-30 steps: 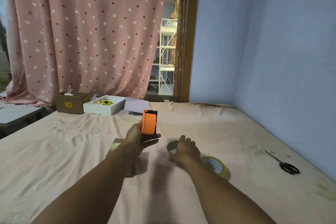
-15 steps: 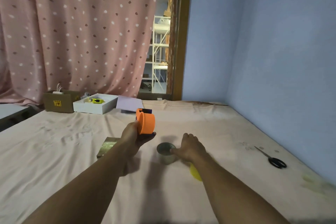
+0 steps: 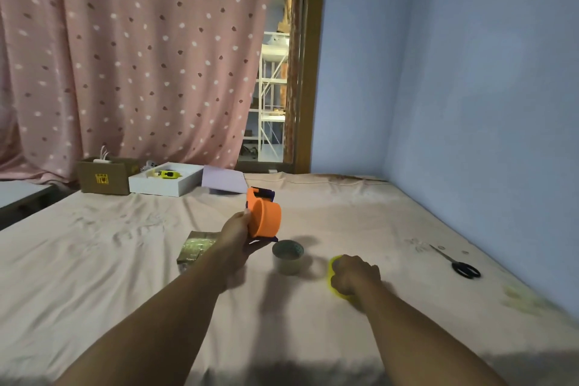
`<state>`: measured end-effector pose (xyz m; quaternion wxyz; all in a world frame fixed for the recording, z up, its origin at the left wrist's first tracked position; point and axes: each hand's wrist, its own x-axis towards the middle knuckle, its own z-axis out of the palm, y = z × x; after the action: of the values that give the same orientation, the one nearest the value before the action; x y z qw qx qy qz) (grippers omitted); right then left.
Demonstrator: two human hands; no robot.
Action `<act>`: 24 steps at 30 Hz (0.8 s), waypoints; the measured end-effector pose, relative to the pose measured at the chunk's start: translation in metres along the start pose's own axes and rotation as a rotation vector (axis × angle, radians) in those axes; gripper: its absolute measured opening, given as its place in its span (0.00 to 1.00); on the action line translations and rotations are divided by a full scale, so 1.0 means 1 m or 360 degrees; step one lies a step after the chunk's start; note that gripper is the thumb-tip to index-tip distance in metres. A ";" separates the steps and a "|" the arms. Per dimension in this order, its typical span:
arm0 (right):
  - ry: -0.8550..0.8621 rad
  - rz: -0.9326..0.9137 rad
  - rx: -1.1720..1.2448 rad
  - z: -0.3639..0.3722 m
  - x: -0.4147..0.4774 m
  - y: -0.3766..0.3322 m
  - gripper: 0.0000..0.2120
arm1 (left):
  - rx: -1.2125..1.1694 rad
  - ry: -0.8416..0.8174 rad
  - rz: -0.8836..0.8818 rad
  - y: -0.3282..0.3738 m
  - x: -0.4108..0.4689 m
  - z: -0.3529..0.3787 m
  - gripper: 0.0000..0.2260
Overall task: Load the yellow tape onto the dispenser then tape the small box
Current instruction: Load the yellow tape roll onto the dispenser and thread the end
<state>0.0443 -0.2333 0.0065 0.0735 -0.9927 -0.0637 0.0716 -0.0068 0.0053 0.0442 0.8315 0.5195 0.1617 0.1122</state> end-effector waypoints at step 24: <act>-0.0094 -0.0672 0.2742 -0.040 -0.017 -0.101 0.06 | -0.0430 0.0053 0.0157 0.000 0.022 0.001 0.15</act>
<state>0.0222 -0.1423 0.0630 0.8052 -0.5578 -0.1714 0.1052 0.0142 0.0123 0.0407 0.8845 0.4083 0.1330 0.1822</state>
